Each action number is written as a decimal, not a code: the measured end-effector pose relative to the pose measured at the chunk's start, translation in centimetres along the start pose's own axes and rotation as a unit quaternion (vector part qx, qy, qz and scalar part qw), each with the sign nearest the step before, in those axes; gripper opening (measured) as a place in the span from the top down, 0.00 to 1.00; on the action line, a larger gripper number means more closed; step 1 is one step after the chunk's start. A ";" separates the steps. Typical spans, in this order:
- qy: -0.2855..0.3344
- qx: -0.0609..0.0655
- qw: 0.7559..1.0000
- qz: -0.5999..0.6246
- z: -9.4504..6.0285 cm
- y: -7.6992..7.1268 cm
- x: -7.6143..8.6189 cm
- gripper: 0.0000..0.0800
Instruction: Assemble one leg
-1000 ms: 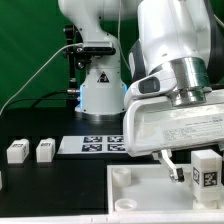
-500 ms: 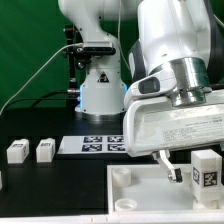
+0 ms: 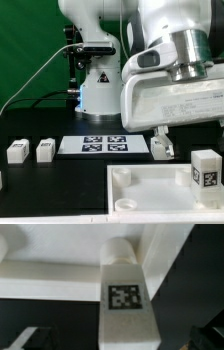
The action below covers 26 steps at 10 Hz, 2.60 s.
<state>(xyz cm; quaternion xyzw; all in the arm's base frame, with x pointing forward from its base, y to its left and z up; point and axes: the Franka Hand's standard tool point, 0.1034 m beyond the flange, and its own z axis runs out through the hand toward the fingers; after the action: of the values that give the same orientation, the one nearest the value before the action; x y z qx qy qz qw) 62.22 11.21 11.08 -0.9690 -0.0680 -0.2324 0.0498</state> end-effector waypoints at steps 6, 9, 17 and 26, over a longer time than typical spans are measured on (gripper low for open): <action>-0.281 0.038 0.959 0.005 0.9 -0.6 0.4 0.19; -0.267 0.036 0.963 0.003 2.4 -1.2 -0.3 0.19; -0.265 0.011 0.958 0.106 2.8 -1.4 -0.3 0.60; -0.194 -0.044 0.785 0.587 3.3 -0.1 0.3 0.60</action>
Offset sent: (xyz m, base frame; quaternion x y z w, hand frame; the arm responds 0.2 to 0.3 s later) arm 0.0240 -0.0114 -0.0044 -0.0069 -0.2663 -0.0009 0.9639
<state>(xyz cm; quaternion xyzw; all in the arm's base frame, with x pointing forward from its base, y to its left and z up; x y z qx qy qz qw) 63.95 11.74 8.33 -0.8476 0.5159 0.0320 0.1195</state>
